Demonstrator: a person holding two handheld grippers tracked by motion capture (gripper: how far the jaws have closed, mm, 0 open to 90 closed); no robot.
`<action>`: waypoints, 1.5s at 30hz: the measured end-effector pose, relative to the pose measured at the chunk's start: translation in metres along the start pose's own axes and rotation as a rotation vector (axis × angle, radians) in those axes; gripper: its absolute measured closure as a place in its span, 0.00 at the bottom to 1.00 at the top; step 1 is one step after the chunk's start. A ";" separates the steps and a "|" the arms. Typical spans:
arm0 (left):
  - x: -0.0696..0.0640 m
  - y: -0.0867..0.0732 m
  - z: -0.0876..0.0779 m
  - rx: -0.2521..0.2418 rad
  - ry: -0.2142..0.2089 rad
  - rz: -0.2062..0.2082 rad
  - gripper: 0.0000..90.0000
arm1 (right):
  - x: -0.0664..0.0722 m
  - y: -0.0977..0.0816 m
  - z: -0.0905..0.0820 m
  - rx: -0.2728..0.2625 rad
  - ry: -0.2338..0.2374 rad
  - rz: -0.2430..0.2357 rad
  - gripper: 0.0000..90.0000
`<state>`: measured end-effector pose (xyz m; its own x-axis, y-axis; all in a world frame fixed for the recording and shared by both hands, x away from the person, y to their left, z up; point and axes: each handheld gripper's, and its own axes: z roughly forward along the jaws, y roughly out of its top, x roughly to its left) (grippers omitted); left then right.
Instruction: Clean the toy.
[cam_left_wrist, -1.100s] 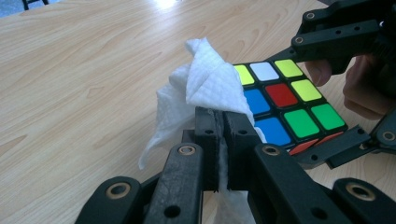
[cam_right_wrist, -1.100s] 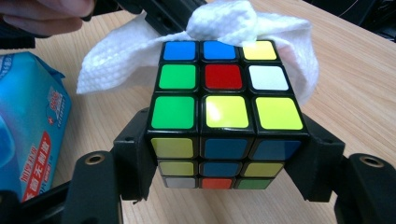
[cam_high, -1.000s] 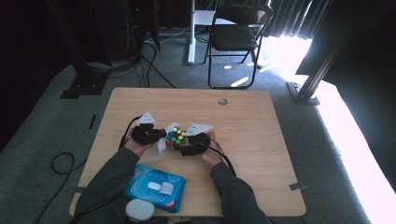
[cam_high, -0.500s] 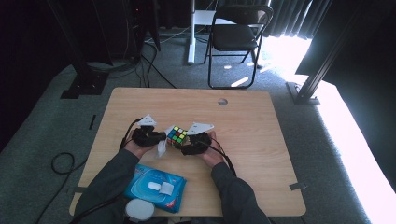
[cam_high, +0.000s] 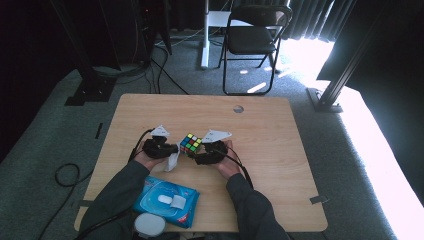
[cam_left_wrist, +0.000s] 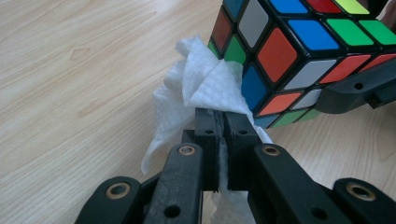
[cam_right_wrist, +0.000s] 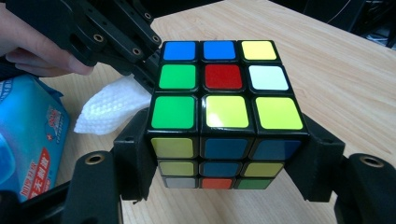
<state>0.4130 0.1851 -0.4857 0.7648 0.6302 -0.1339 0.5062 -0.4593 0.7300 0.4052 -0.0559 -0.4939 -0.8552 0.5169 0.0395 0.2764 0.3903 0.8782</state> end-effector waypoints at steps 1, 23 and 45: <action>0.000 0.000 -0.001 -0.004 -0.002 0.002 0.95 | 0.000 0.000 0.000 0.000 0.005 0.001 0.38; 0.005 0.011 -0.012 -0.084 -0.019 -0.008 0.96 | 0.014 -0.002 0.011 0.036 0.048 -0.062 0.38; 0.005 0.001 0.004 0.001 -0.013 0.014 0.95 | -0.003 0.002 -0.005 -0.037 -0.021 0.028 0.38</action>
<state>0.4190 0.1860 -0.4884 0.7770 0.6155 -0.1320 0.4955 -0.4686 0.7313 0.4065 -0.0603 -0.4898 -0.8379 0.5431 0.0541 0.2831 0.3476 0.8939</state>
